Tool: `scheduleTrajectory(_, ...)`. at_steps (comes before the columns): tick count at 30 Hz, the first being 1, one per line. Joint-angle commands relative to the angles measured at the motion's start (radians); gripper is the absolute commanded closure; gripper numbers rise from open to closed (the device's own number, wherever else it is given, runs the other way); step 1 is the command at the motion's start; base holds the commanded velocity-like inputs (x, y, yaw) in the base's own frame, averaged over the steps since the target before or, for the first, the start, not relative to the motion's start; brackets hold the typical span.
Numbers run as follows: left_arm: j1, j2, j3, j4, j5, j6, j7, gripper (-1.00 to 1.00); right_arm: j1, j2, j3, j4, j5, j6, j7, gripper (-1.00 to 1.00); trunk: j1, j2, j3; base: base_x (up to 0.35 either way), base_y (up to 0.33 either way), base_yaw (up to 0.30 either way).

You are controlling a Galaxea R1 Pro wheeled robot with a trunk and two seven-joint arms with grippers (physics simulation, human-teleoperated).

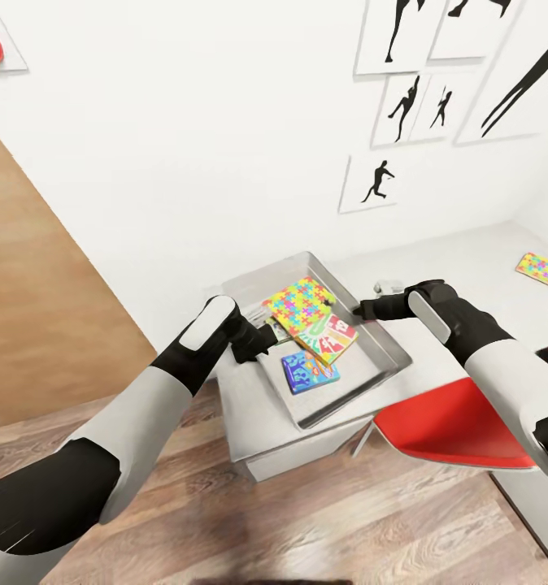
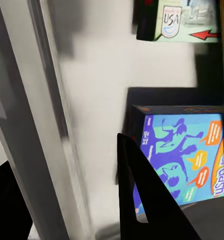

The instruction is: Put all the toys in the child's room - the three board games (two on the bed and one on the table), the two jigsaw puzzles on the table, and the tennis ball on the table - inside the toy box on the table in the child's room.

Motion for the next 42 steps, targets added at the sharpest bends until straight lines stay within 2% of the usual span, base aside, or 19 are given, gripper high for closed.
scheduleTrajectory(1,-0.001,0.000,-0.023,-0.027,0.059,-0.006,0.010,1.00,-0.001,0.000,0.009,0.000,-0.006,0.003,0.007,1.00,0.000,-0.002,-0.002,-0.171,0.196,0.000)
scheduleTrajectory(17,-0.001,0.003,-0.019,-0.027,0.061,-0.009,0.011,1.00,0.001,0.002,0.009,0.000,-0.007,0.003,0.007,1.00,0.000,-0.002,-0.002,-0.044,0.050,0.000)
scheduleTrajectory(18,-0.001,0.003,-0.019,-0.027,0.061,-0.009,0.011,1.00,0.001,0.002,0.009,0.000,-0.007,0.003,0.008,-1.00,0.000,-0.002,-0.002,-0.003,0.004,0.000)
scheduleTrajectory(20,-0.001,0.003,-0.018,-0.027,0.061,-0.010,0.011,1.00,0.001,0.002,0.009,0.000,-0.007,0.003,0.008,-1.00,0.000,-0.002,-0.002,-0.002,0.002,0.000)
scheduleTrajectory(21,-0.001,0.003,-0.018,-0.027,0.061,-0.010,0.011,-1.00,0.001,0.002,0.009,0.000,-0.007,0.003,0.008,-1.00,0.000,-0.002,-0.002,-0.001,0.002,0.000)
scheduleTrajectory(42,-0.001,0.006,-0.018,-0.027,0.060,-0.012,0.021,-1.00,0.001,-0.002,0.008,-0.012,-0.007,0.006,0.008,-1.00,0.000,-0.002,-0.002,0.000,0.000,0.000)
